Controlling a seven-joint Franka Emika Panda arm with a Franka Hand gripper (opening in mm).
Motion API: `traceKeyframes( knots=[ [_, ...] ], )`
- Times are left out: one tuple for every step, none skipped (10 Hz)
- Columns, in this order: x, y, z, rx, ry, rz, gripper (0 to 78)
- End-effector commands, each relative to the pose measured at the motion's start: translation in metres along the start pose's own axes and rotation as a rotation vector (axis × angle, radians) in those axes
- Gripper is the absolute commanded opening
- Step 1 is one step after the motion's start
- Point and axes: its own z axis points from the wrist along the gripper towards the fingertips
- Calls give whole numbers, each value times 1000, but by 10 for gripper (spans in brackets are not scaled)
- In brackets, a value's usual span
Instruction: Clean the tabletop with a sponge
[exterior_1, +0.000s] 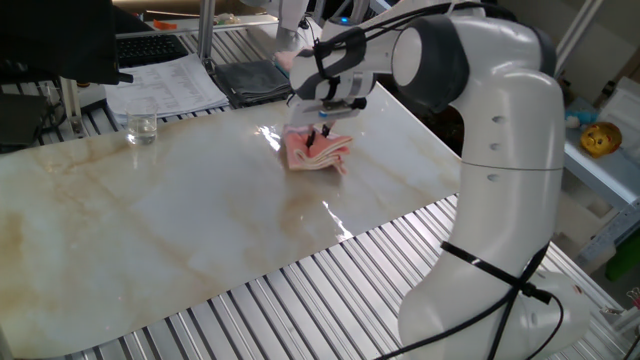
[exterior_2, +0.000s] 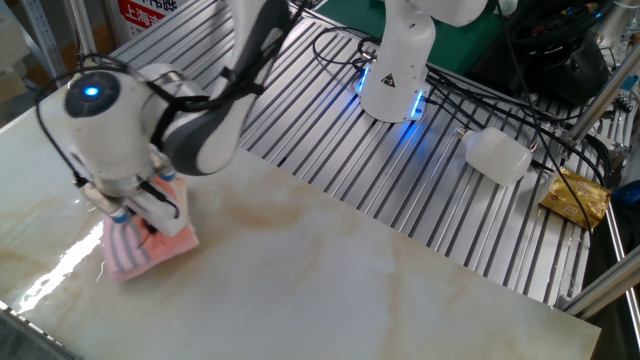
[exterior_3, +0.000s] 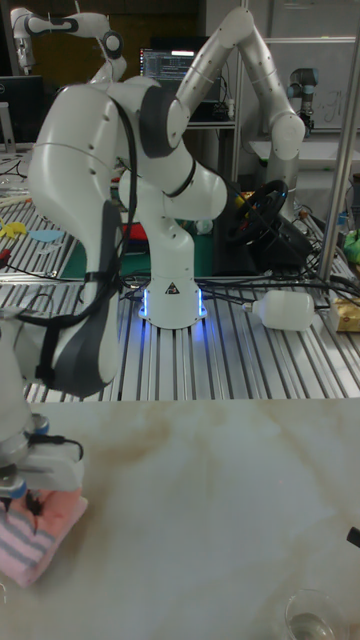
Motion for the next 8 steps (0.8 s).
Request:
traceKeyframes(
  knots=[
    [-19,-66,15,43,-4,-51,12],
    [-16,-86,18,52,5,-65,12],
    [-13,-102,18,50,15,-72,12],
    [-8,-114,17,51,23,-76,12],
    [-3,-125,14,51,31,-76,12],
    [2,-133,12,51,38,-73,12],
    [7,-140,13,49,41,-68,12],
    [11,-145,14,49,42,-70,12]
  ],
)
